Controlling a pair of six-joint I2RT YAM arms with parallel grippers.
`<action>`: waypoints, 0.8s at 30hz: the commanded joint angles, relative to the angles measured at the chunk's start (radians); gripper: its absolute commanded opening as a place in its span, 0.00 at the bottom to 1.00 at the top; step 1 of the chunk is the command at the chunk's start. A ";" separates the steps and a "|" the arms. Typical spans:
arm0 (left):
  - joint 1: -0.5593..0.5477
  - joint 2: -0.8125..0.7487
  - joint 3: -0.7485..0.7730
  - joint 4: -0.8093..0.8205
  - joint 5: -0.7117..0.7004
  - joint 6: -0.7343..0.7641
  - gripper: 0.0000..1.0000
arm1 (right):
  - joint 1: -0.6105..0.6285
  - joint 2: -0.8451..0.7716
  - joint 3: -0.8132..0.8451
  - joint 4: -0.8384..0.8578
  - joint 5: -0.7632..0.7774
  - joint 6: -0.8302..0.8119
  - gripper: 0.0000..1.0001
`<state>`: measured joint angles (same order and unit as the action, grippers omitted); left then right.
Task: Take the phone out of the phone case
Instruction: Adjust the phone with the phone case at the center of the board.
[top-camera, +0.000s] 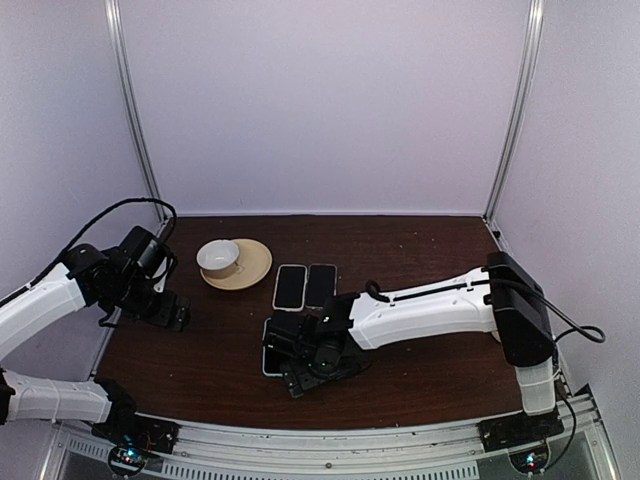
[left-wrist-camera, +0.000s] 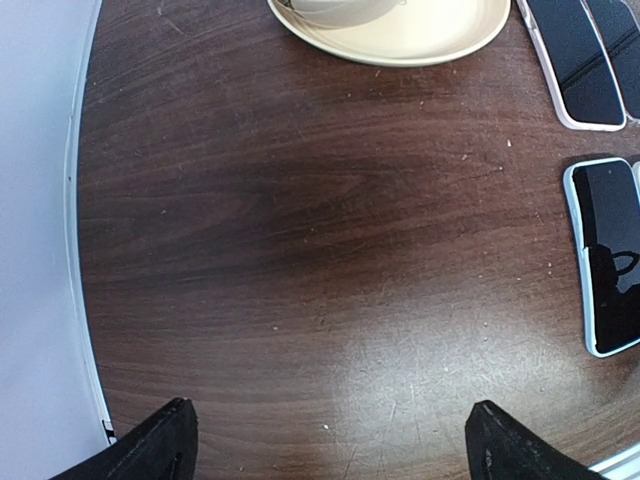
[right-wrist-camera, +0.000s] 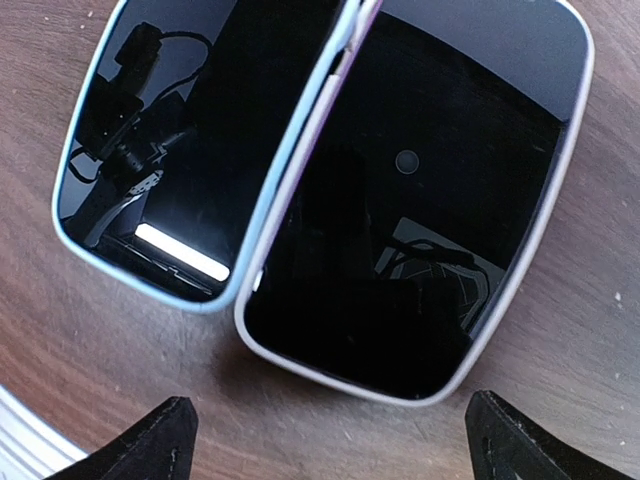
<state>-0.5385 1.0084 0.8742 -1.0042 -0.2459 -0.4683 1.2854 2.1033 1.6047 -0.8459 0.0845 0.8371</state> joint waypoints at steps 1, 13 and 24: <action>-0.002 -0.019 0.017 0.000 0.000 0.005 0.97 | 0.006 0.037 0.033 -0.027 0.047 -0.009 0.99; -0.003 -0.026 0.014 0.006 0.008 0.010 0.98 | -0.046 0.077 0.002 0.041 0.102 -0.044 0.99; -0.003 -0.031 0.012 0.007 0.008 0.009 0.98 | -0.110 0.012 -0.078 0.019 0.187 -0.113 0.97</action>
<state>-0.5388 0.9909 0.8742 -1.0042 -0.2443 -0.4683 1.2182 2.1456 1.5940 -0.7921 0.1551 0.7544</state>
